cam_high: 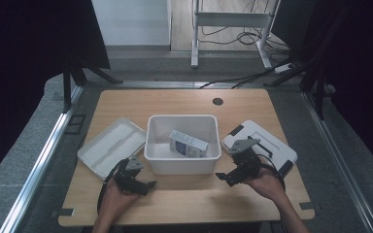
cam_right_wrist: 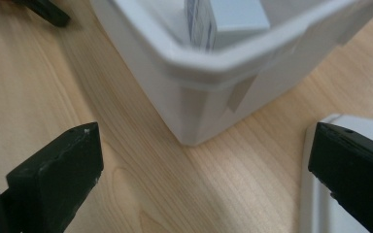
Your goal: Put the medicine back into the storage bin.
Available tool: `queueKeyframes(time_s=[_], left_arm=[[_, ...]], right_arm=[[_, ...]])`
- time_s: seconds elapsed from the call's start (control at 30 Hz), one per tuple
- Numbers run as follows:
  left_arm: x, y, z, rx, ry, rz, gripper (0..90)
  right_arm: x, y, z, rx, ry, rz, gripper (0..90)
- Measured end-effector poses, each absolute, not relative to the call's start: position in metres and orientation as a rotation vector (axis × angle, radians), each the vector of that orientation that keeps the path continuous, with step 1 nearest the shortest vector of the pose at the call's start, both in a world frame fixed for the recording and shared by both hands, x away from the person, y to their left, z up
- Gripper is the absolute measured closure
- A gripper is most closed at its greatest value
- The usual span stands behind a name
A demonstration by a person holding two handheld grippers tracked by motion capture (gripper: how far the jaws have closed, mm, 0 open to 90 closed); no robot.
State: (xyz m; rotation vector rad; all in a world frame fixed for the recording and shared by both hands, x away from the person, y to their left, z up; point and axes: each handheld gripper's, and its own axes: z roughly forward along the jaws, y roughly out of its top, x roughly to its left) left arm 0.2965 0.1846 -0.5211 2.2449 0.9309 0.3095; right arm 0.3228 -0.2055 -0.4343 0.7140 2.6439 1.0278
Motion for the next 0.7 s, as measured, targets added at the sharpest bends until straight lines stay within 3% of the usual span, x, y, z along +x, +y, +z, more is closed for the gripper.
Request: queueKeyframes(time_s=[0.47, 0.7], left_arm=[[0.296, 0.185, -0.521, 2.245, 0.932, 0.31, 2.4], [0.297, 0.185, -0.521, 2.244, 0.936, 0.308, 2.0]], right_arm=[[0.309, -0.211, -0.503, 0.796, 2.624, 1.084, 0.0], [0.306, -0.214, -0.519, 0.791, 2.623, 1.057, 0.0]])
